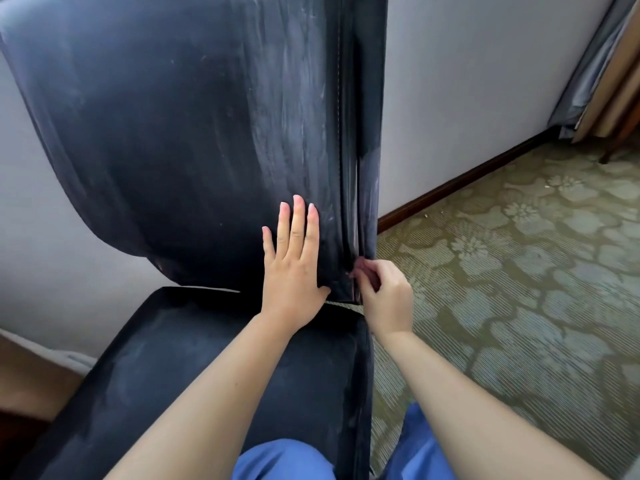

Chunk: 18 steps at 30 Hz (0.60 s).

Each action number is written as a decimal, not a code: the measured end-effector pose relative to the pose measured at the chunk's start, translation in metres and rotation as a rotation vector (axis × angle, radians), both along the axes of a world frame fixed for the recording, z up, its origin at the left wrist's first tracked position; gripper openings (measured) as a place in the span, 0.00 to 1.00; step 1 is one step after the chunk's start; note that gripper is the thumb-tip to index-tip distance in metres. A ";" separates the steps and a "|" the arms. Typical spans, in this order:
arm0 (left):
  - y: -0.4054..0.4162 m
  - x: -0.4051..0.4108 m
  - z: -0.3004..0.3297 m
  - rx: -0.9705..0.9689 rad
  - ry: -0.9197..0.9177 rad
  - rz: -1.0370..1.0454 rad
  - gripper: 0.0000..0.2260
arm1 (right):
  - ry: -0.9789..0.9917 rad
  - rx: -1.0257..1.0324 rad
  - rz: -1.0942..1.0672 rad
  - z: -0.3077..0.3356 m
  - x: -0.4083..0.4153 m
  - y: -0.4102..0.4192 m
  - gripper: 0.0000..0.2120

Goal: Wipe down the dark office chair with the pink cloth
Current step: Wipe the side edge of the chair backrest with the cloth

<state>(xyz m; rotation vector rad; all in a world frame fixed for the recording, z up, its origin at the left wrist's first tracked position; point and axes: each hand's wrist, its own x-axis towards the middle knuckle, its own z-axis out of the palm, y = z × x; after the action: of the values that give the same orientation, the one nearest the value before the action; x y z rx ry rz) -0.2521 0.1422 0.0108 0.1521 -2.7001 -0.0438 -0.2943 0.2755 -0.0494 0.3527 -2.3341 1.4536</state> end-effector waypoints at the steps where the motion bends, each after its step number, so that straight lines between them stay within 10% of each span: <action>1: -0.001 0.001 -0.003 -0.002 0.001 -0.002 0.64 | 0.031 -0.048 0.013 0.006 0.004 -0.002 0.03; 18: 0.003 -0.002 -0.032 0.024 0.099 0.011 0.59 | -0.518 -0.016 -0.128 -0.006 -0.013 -0.022 0.09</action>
<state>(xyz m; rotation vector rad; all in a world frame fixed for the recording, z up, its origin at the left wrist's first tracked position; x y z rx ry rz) -0.2536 0.1448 -0.0217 0.1670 -2.6003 -0.0785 -0.3076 0.2533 -0.0556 -0.2041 -2.6702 1.6477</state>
